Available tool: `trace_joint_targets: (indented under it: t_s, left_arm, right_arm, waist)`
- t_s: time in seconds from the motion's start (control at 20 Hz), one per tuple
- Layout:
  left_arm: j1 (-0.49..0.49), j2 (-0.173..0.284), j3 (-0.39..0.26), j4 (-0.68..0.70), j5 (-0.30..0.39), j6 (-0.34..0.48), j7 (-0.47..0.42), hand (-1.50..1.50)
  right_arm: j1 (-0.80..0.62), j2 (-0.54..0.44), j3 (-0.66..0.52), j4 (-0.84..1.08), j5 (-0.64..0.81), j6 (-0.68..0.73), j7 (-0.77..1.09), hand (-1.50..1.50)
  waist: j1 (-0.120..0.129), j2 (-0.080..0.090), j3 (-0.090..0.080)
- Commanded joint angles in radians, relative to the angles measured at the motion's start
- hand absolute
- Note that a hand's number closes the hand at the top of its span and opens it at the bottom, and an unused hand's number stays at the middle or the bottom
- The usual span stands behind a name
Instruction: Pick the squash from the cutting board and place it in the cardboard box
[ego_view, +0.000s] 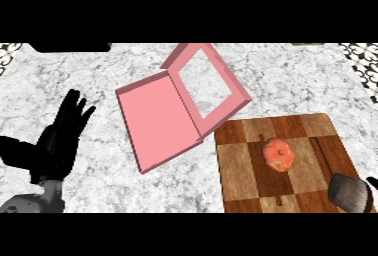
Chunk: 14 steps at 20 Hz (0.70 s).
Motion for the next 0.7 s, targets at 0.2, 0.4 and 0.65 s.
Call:
trace_joint_targets:
  t_s: [0.2, 0.4, 0.65]
  left_arm:
    - [-0.023, 0.023, 0.01, -0.059, -0.009, 0.021, 0.073, 0.0]
    - [-0.081, -0.01, 0.046, 0.086, 0.001, -0.034, 0.0, 0.0]
    - [-0.062, -0.035, 0.02, -0.006, -0.039, -0.005, 0.075, 0.0]
  right_arm:
    - [0.115, -0.279, 0.066, -0.226, -0.028, 0.319, 0.326, -1.5]
    - [0.023, -0.293, 0.066, -0.366, -0.107, 0.347, 0.584, -1.5]
    - [-0.072, -0.226, 0.095, -0.482, -0.131, 0.348, 0.733, -1.5]
  waist:
    - [0.011, -0.001, -0.001]
    - [0.01, 0.007, 0.0]
    - [0.016, 0.004, 0.002]
